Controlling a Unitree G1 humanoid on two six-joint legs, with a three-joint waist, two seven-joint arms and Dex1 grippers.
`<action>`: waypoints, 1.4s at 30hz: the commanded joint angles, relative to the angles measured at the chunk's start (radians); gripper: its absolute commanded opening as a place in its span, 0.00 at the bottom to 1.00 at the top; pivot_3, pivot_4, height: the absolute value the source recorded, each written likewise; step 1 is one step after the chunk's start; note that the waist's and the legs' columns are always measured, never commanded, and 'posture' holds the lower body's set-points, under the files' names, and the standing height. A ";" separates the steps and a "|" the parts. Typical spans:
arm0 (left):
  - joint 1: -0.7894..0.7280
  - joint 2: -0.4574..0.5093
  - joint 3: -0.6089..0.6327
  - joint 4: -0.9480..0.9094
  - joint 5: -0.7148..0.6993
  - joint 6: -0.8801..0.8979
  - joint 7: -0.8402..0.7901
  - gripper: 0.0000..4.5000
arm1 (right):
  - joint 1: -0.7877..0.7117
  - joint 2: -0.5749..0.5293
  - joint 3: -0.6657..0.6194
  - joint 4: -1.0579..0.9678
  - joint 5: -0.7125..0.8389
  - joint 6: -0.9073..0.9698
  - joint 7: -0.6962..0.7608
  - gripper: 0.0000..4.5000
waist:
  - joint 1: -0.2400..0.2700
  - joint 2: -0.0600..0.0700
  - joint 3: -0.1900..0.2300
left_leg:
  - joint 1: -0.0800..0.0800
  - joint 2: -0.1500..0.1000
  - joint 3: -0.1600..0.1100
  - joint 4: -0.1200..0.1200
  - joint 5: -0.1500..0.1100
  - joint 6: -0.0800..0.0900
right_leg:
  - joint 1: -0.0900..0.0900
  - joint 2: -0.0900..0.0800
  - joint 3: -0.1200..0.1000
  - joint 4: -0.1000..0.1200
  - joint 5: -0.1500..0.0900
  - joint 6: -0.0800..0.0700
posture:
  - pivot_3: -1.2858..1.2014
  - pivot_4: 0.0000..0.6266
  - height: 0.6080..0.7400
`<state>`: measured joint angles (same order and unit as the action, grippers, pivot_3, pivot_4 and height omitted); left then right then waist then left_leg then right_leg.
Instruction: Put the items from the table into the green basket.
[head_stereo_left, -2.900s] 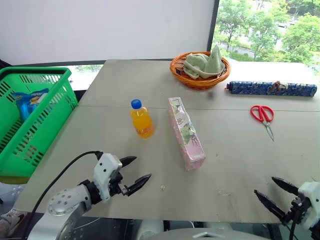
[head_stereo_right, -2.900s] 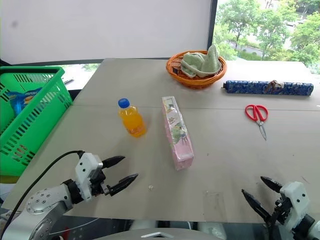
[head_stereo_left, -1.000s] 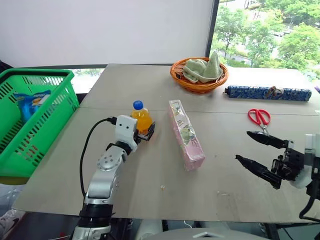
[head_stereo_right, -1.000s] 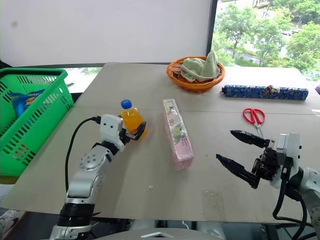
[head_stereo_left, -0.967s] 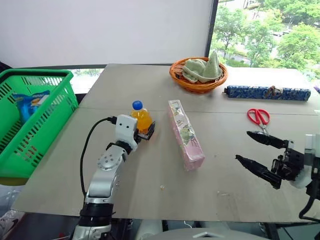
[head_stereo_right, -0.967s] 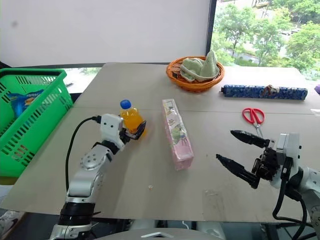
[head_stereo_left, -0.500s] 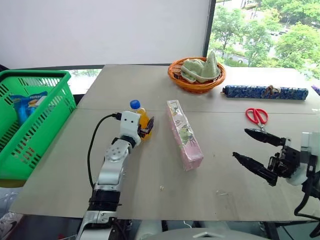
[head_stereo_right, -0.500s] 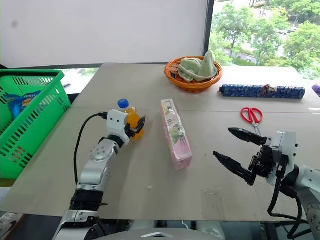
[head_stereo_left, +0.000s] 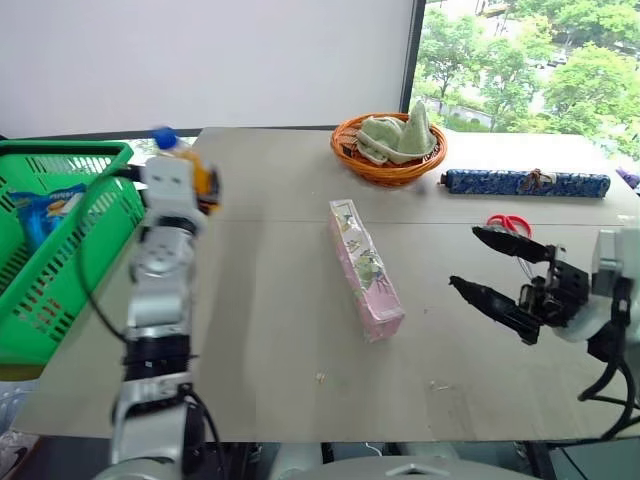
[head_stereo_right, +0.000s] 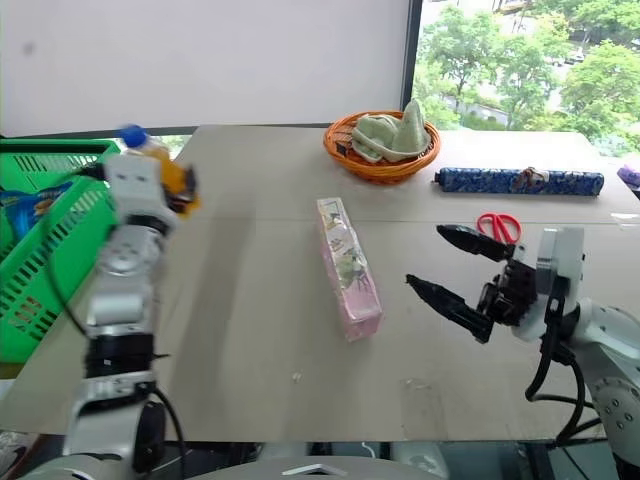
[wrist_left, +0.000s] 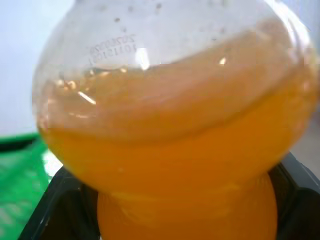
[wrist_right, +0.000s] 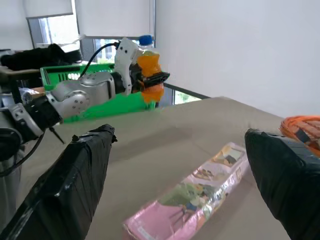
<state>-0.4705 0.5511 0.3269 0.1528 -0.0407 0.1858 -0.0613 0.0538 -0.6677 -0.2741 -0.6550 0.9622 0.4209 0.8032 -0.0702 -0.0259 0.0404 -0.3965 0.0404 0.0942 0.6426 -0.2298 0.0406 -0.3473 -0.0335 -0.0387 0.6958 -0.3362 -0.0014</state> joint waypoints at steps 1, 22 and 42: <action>-0.027 0.112 0.088 0.053 0.010 -0.035 0.004 0.67 | -0.074 -0.004 0.020 -0.030 0.055 0.027 -0.023 1.00 | 0.006 0.000 0.000 | 0.000 0.000 0.000 -0.001 0.000 -0.001 | 0.000 0.000 0.000 0.000 0.000 0.000 | 0.50 0.00 1.00; -0.129 0.323 0.162 0.775 -0.025 -0.251 -0.021 0.99 | -0.243 -0.006 0.105 -0.034 0.089 0.121 -0.085 1.00 | 0.066 -0.014 -0.006 | -0.002 -0.001 -0.004 0.000 -0.001 0.000 | 0.000 -0.007 -0.007 0.000 0.001 -0.001 | 0.51 0.00 1.00; -0.079 0.024 -0.161 -0.115 -0.465 0.293 -0.471 0.99 | 0.130 -0.035 -0.140 0.024 -0.081 0.016 -0.004 1.00 | 0.026 -0.009 -0.008 | -0.004 -0.002 -0.002 0.005 0.001 -0.001 | 0.003 -0.010 -0.011 0.001 0.000 -0.001 | 0.46 0.00 1.00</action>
<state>-0.5455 0.5794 0.2124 0.1506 -0.4848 0.3835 -0.5432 0.1676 -0.6909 -0.3468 -0.6318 0.9048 0.4800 0.7735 -0.0445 -0.0352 0.0320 -0.4001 0.0385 0.0916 0.6481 -0.2292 0.0402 -0.3445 -0.0417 -0.0490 0.6974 -0.3358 -0.0020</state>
